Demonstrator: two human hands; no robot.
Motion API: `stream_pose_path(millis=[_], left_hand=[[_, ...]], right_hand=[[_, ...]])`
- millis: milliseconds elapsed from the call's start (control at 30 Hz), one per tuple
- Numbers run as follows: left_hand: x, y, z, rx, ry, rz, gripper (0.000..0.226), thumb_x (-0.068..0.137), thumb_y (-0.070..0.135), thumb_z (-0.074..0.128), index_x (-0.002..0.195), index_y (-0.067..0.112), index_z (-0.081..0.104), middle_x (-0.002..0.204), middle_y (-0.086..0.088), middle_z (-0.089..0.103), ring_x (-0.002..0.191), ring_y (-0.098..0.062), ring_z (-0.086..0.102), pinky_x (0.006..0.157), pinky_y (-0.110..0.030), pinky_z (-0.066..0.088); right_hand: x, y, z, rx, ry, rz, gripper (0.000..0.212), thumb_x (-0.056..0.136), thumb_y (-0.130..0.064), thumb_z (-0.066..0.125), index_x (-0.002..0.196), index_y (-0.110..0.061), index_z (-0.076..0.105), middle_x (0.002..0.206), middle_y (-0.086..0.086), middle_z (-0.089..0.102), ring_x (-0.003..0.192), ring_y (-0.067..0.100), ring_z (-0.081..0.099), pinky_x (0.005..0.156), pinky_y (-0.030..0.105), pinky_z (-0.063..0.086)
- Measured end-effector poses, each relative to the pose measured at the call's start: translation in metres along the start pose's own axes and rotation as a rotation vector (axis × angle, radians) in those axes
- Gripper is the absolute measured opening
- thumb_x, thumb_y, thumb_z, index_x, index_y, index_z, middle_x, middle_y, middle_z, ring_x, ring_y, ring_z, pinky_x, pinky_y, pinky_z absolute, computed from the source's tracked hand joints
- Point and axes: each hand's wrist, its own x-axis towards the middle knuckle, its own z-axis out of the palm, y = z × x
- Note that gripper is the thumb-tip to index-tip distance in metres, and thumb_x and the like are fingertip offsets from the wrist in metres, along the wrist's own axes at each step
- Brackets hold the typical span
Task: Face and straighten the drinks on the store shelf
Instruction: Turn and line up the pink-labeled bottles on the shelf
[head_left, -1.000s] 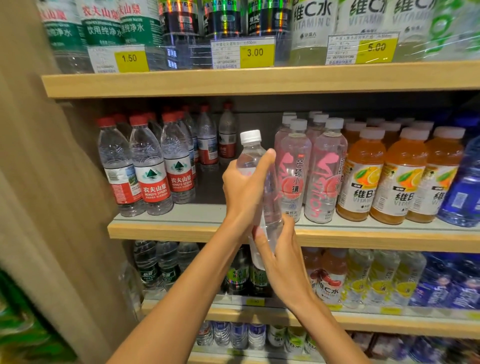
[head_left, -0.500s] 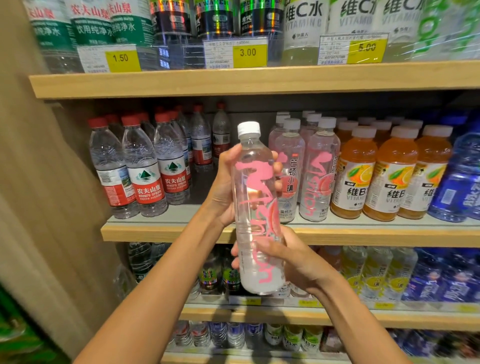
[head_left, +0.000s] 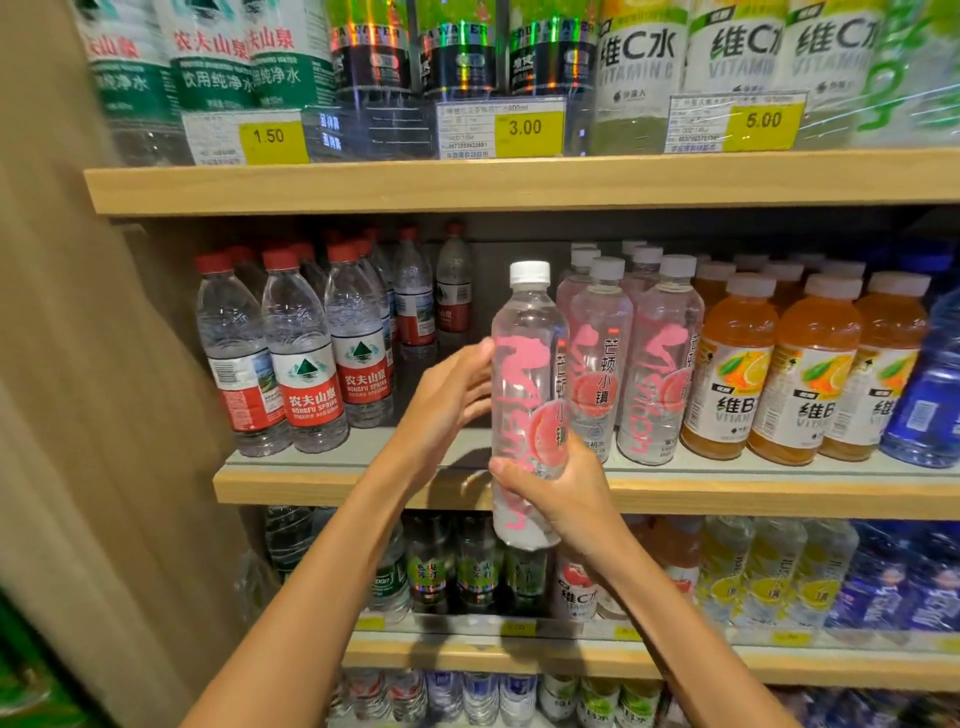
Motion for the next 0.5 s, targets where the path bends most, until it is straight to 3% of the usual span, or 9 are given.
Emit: stream_pose_path(millis=[67,167,267,367,500], left_hand=[[-0.007,-0.016,-0.014,0.175,0.121,0.092,0.022,0.097,0.027,0.052,0.110,0.015,0.066,0.102,-0.001,0.073,0.096,-0.012,0.068,0.083,-0.028,0.052],[-0.023,-0.052,-0.038,0.697,0.269,0.232,0.018,0.095,0.025,0.056,0.109,0.018,0.065,0.103,0.007,0.069,0.096,-0.008,0.063,0.084,-0.027,0.049],[-0.034,-0.081,-0.056,1.117,0.219,0.300,0.027,0.096,0.034,0.053,0.113,0.015,0.063,0.110,0.002,0.065,0.101,-0.014,0.059,0.081,-0.023,0.042],[-0.036,-0.095,-0.063,1.306,0.058,0.331,0.050,0.094,0.048,0.037,0.113,0.010,0.064,0.111,-0.003,0.063,0.102,-0.019,0.058,0.086,-0.030,0.045],[-0.034,-0.101,-0.064,1.359,0.063,0.415,0.048,0.092,0.047,0.038,0.108,0.010,0.064,0.108,-0.003,0.062,0.097,-0.019,0.059,0.081,-0.031,0.048]], right_hand=[[0.015,0.007,0.006,-0.067,0.104,-0.035,0.042,0.074,-0.020,0.081,0.107,-0.012,0.057,0.095,0.000,0.070,0.081,0.001,0.066,0.070,0.010,0.048],[0.036,0.017,0.014,-0.166,0.218,-0.052,0.049,0.072,-0.030,0.081,0.111,-0.016,0.054,0.099,-0.003,0.067,0.088,0.004,0.064,0.079,0.017,0.048],[0.051,0.030,0.021,-0.201,0.278,-0.045,0.065,0.073,-0.035,0.080,0.125,-0.013,0.047,0.111,-0.002,0.061,0.100,0.010,0.059,0.084,0.019,0.044],[0.059,0.038,0.026,-0.254,0.341,-0.062,0.063,0.074,-0.037,0.079,0.122,-0.019,0.044,0.107,-0.007,0.058,0.094,0.006,0.056,0.075,0.008,0.037],[0.068,0.046,0.030,-0.240,0.363,-0.090,0.057,0.073,-0.034,0.080,0.114,-0.022,0.043,0.103,-0.004,0.061,0.088,0.002,0.059,0.072,0.002,0.041]])
